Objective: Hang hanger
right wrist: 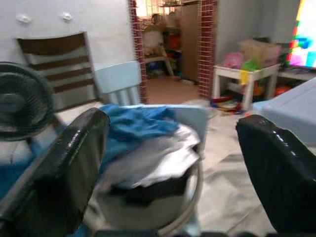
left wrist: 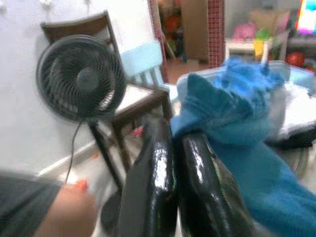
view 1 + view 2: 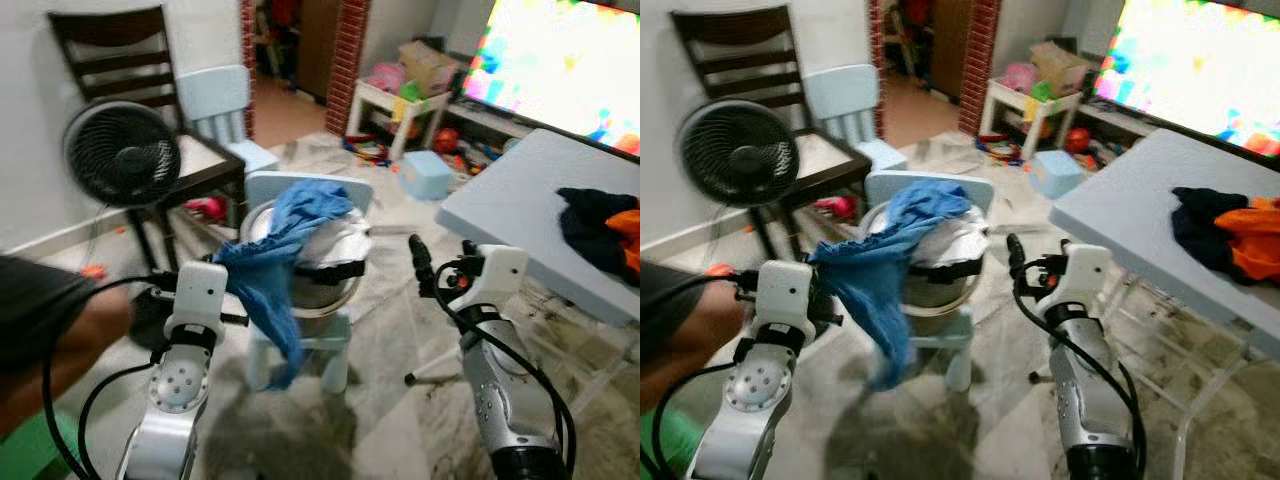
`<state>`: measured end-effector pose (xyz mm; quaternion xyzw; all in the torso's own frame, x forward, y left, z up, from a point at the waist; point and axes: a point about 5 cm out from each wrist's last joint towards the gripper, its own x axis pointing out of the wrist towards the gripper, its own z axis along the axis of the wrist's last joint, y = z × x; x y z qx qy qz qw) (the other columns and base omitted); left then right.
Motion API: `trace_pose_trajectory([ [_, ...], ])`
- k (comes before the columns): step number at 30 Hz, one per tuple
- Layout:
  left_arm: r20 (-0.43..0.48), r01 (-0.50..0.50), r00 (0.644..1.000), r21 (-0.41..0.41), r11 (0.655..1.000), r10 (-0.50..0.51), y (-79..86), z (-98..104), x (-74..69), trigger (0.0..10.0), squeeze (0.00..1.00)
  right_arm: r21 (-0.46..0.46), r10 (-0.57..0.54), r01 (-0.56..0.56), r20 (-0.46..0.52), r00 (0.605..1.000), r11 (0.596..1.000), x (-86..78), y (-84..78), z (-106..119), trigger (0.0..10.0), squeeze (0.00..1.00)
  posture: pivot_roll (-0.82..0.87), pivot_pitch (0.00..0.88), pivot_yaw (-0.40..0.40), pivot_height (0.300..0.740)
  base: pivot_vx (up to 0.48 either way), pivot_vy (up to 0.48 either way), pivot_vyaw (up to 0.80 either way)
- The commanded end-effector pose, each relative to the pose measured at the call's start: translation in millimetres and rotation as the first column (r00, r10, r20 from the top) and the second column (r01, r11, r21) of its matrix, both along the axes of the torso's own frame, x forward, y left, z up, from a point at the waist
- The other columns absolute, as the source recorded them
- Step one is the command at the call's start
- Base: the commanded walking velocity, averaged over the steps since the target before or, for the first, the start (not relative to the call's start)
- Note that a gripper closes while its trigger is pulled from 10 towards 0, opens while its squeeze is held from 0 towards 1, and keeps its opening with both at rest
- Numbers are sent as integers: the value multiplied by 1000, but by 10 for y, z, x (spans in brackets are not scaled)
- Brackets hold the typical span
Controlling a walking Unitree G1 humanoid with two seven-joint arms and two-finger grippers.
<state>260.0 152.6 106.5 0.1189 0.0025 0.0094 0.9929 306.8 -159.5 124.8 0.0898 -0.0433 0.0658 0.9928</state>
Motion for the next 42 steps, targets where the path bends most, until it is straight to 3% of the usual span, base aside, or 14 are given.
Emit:
trace_pose_trajectory([
  [1, 36, 16, 999, 1, 1000, -16, -53, 85, 39, 10000, 0, -7, -23, 23, -18, 1000, 1000, -7, -72, -26, 10000, 0, 117, 5, -88, 740, 0, 0, 0],
  [14, 148, 184, 972, -2, 983, -182, -471, 338, 190, 10000, 0, 26, -26, 26, -8, 1000, 999, 23, -37, 25, 10000, 0, 103, 14, -86, 740, 0, 0, 0],
  [23, 138, 177, 975, -16, 984, -173, -443, 327, 214, 10000, 0, 31, -50, 51, -36, 998, 998, 20, -74, -4, 10000, 0, 98, 22, -84, 740, 0, 0, -228],
  [29, 113, 193, 977, -94, 977, -182, -395, 297, 203, 10000, 0, 23, -46, 47, -43, 998, 999, 36, -59, -8, 10000, 0, 103, 28, -91, 740, 0, 0, -800],
  [32, 93, 269, 962, -190, 944, -255, -440, 289, 176, 10000, 0, 22, -44, 45, -44, 998, 999, 41, -53, -6, 10000, 0, 103, 28, -91, 740, 0, 0, -800],
  [42, 103, 307, 951, -176, 935, -293, -504, 313, 182, 10000, 0, 19, -53, 54, -51, 997, 998, 35, -55, -15, 10000, 0, 98, 29, -86, 740, 0, 0, -800],
])
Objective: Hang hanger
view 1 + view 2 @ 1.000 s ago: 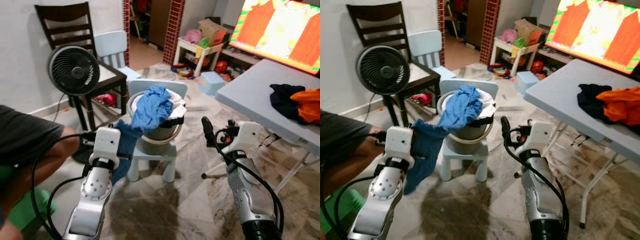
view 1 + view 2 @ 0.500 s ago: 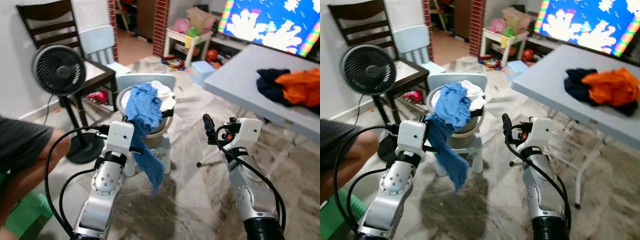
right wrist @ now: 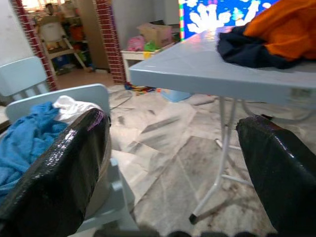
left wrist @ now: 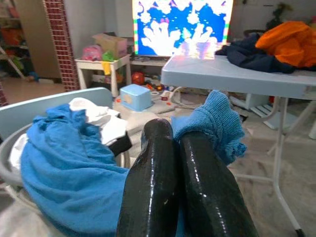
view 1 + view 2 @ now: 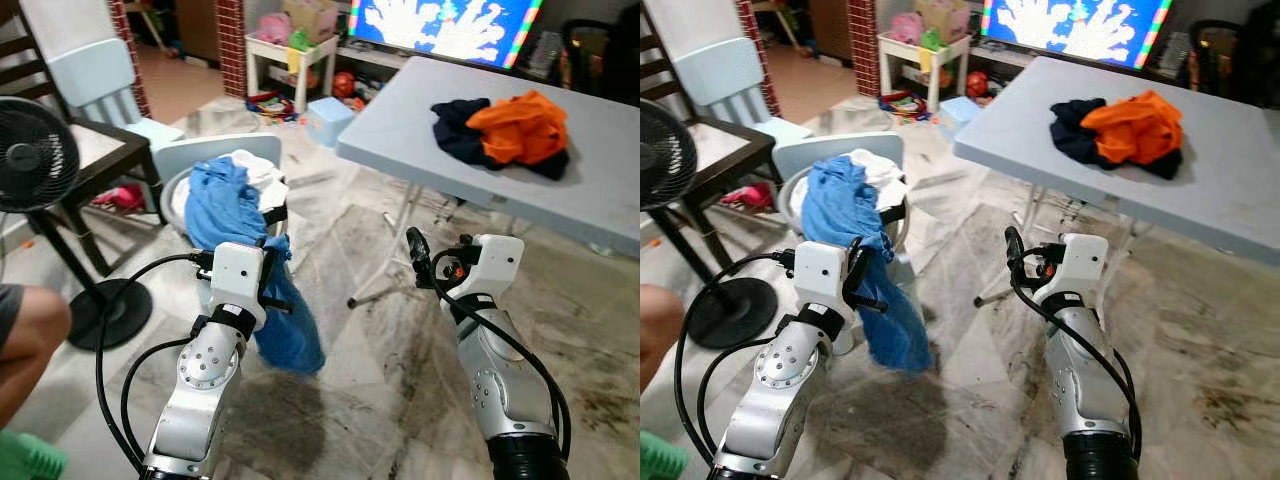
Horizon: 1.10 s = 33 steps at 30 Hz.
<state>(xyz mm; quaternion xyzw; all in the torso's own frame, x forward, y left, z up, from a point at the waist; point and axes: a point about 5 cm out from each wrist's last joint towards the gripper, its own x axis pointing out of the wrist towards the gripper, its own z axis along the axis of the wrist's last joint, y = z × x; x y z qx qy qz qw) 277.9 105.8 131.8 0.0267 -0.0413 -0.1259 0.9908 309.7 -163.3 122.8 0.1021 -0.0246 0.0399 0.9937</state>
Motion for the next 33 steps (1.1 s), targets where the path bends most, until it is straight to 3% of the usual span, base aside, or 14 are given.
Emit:
trace_pose_trajectory([
  [1, 14, 29, 999, -19, 999, -29, -42, 60, 6, 10000, 0, -4, -7, 7, -8, 1000, 1000, 5, -16, 5, 10000, 0, 97, 29, -86, 740, 0, 0, -800],
  [5, 0, 38, 999, -37, 999, -38, -50, 56, 15, 10000, 0, -7, -9, 9, -5, 1000, 1000, 3, -16, 6, 10000, 0, 96, 29, -84, 740, 0, 0, -800],
  [13, -11, 53, 998, -34, 998, -54, -37, 40, 8, 10000, 0, -4, -13, 13, 3, 1000, 1000, 0, -23, 12, 10000, 0, 98, 31, -84, 740, 0, 0, 0],
  [33, -30, 54, 998, -33, 998, -55, -30, 22, 13, 10000, 0, -5, -8, 8, 2, 1000, 1000, 5, 22, 12, 10000, 0, 98, 29, -86, 740, 239, -388, 0],
])
